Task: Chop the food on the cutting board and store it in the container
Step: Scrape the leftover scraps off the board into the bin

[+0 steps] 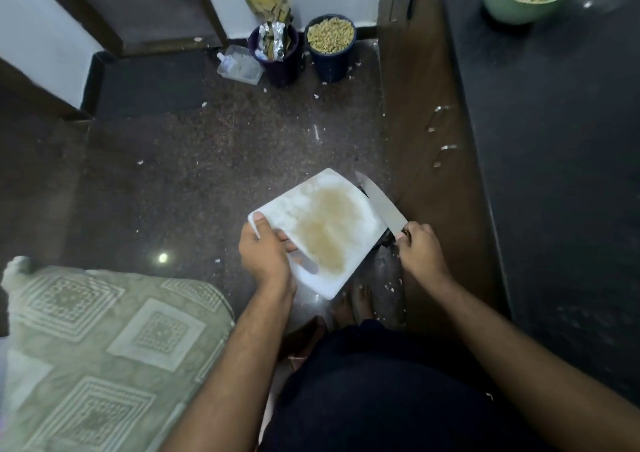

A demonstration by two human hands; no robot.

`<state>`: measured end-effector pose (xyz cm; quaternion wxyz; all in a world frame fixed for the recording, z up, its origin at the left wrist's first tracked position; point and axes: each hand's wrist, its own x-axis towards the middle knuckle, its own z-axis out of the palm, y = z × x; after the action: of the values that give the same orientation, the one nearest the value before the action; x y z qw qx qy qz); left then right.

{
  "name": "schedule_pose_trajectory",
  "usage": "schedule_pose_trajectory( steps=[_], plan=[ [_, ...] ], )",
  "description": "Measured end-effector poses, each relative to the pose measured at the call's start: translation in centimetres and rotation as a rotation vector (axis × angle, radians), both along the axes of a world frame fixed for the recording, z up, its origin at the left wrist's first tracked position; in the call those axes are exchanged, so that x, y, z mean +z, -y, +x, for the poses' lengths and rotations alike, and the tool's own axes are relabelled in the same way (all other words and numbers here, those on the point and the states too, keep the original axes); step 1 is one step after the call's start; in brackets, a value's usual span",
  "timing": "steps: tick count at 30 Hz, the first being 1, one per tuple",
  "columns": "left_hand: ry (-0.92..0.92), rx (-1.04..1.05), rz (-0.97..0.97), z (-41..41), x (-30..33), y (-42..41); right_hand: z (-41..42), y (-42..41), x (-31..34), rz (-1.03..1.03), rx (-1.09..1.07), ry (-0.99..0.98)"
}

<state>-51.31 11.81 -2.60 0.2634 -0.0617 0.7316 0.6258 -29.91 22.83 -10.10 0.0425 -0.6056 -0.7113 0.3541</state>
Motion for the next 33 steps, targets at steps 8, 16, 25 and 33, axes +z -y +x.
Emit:
schedule_pose_trajectory(
  steps=[8, 16, 25, 33],
  plan=[
    [0.046, -0.03, 0.065, 0.6, 0.8, 0.8, 1.8, 3.8, 8.1, 0.269, -0.07, -0.255],
    [0.113, -0.191, 0.196, 2.3, 2.8, 0.0, 5.4, 5.8, 13.0, 0.41, -0.113, -0.225],
    [0.094, -0.423, 0.205, 8.4, 4.8, -0.2, 12.5, 10.9, 13.9, 0.386, -0.325, -0.174],
    [0.089, -0.687, 0.166, 20.1, 5.3, 3.3, 23.1, 21.7, 14.3, 0.368, -0.558, -0.139]
  ],
)
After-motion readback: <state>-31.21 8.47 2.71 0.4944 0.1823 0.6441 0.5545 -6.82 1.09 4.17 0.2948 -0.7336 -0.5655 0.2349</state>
